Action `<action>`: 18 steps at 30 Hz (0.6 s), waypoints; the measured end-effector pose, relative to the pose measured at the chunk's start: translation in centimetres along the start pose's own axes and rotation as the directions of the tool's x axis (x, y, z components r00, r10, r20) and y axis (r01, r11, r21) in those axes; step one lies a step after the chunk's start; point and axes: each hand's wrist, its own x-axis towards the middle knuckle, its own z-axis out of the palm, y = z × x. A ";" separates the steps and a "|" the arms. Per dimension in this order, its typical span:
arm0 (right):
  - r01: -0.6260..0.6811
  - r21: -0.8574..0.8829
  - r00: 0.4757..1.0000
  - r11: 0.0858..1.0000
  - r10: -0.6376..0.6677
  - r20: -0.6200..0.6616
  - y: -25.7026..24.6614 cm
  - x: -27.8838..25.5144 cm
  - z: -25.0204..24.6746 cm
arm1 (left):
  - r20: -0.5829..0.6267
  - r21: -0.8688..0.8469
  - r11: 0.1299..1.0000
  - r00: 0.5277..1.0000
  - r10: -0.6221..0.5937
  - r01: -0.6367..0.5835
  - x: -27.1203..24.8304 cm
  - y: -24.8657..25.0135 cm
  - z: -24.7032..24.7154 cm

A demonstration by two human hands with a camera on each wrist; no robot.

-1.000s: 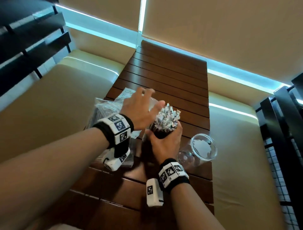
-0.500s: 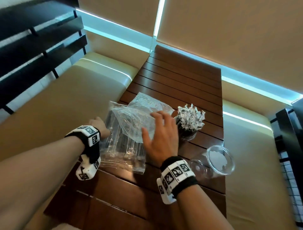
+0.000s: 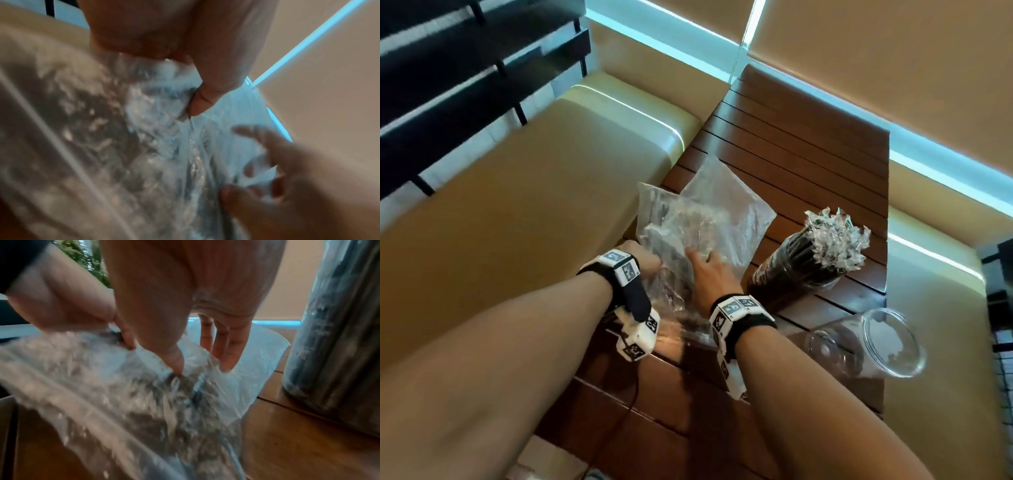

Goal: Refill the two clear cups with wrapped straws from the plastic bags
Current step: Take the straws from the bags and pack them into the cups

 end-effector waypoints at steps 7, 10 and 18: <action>-0.134 -0.057 0.990 0.989 0.131 -0.051 1.9 0.6 1.7 | -0.142 -0.041 0.984 0.976 0.164 -0.171 -2.4 3.3 -9.0; -0.151 -0.091 0.985 0.984 0.158 0.068 2.2 -0.2 1.8 | -0.322 -0.077 0.973 0.929 0.182 -0.218 -4.3 3.8 -14.0; -0.267 0.292 0.919 0.919 0.334 -0.211 -1.4 -3.5 -3.8 | -0.322 -0.772 0.549 0.942 0.098 -0.321 -8.0 6.0 -17.8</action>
